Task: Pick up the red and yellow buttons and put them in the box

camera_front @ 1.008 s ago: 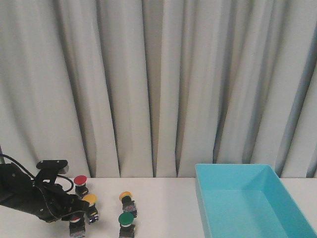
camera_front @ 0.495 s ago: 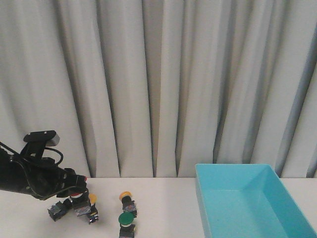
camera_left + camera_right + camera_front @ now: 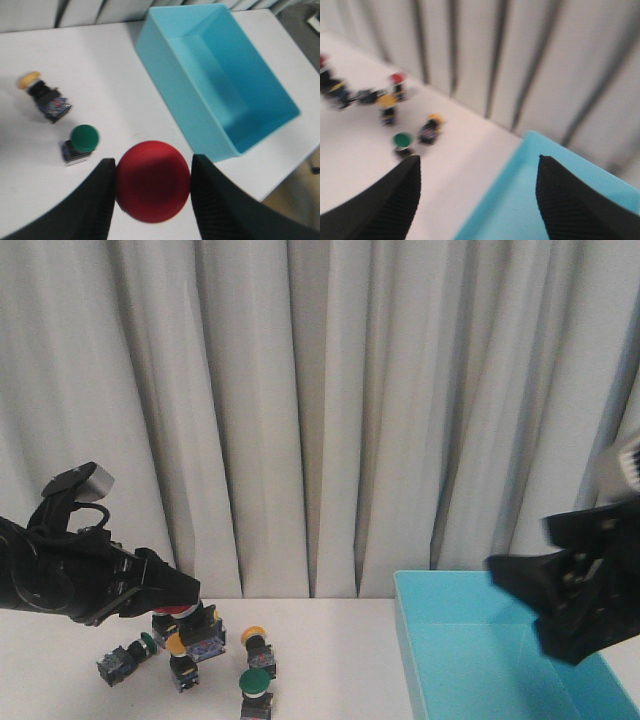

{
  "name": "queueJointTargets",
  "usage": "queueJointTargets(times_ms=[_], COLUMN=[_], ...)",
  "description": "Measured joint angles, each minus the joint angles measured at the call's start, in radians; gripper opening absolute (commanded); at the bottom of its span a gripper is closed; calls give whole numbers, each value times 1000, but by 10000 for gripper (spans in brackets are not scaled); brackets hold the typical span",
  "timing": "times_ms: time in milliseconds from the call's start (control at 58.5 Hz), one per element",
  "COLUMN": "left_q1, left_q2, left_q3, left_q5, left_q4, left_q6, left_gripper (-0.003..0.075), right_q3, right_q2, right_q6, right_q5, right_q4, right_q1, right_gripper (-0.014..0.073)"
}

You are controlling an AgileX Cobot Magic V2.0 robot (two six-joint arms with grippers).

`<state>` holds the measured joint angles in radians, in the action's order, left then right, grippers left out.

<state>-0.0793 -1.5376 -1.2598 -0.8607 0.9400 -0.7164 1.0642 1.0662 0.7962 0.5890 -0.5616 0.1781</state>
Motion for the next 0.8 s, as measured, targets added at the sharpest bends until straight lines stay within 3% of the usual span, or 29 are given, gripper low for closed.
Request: queueJointTargets(times_ms=[342, 649, 803], left_q1=[0, 0, 0], left_q2=[62, 84, 84], left_q3=[0, 0, 0], left_q5=[-133, -238, -281], left_q4=[156, 287, 370], left_q6=[-60, -87, -112], left_gripper=[-6, -6, -6], right_q3=[70, 73, 74], right_q2=[114, 136, 178], right_q6=[380, 595, 648], right_q5=[257, 316, 323], right_q4=[-250, -466, -506], right_q1=[30, 30, 30], right_gripper=[473, 473, 473])
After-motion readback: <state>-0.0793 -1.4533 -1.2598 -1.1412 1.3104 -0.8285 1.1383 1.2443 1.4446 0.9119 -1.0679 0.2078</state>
